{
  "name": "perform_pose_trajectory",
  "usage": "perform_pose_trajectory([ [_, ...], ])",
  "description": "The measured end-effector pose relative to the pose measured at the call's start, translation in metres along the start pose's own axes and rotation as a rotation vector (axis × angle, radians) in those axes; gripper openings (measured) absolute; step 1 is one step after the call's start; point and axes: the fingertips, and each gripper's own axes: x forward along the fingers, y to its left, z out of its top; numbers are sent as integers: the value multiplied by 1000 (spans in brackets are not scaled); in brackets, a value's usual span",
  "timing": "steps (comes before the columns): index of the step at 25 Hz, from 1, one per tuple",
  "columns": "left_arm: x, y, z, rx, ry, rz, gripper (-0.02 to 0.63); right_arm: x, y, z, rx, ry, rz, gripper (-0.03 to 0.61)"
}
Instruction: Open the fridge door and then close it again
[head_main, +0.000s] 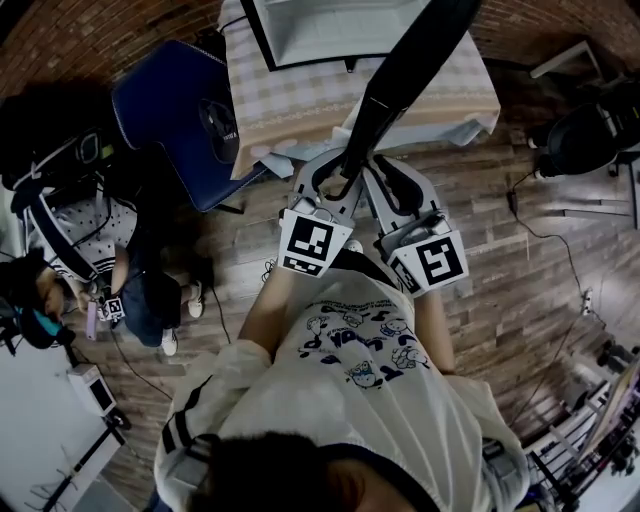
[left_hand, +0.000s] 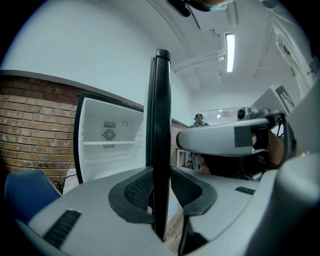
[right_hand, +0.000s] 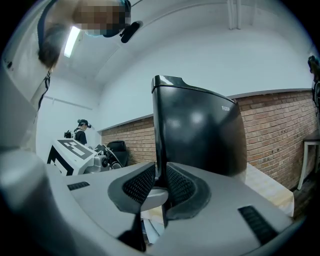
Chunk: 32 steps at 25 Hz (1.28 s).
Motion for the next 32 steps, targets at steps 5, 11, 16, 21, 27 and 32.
perform_pose_trajectory([
  [5,-3,18,0,-22,-6,9,120,9,1,1,5,-2,-1,83],
  [11,-4,40,-1,-41,-4,21,124,23,-7,3,13,-7,-23,83],
  [16,-3,65,-1,-51,-2,52,130,39,-14,4,24,-10,-45,82],
  [21,0,94,-1,-52,6,69,133,61,-20,3,33,0,-67,82],
  [27,3,124,-1,-49,11,88,140,86,-29,3,46,18,-98,81],
  [32,9,146,0,-39,16,79,143,109,-36,4,49,26,-104,81],
])
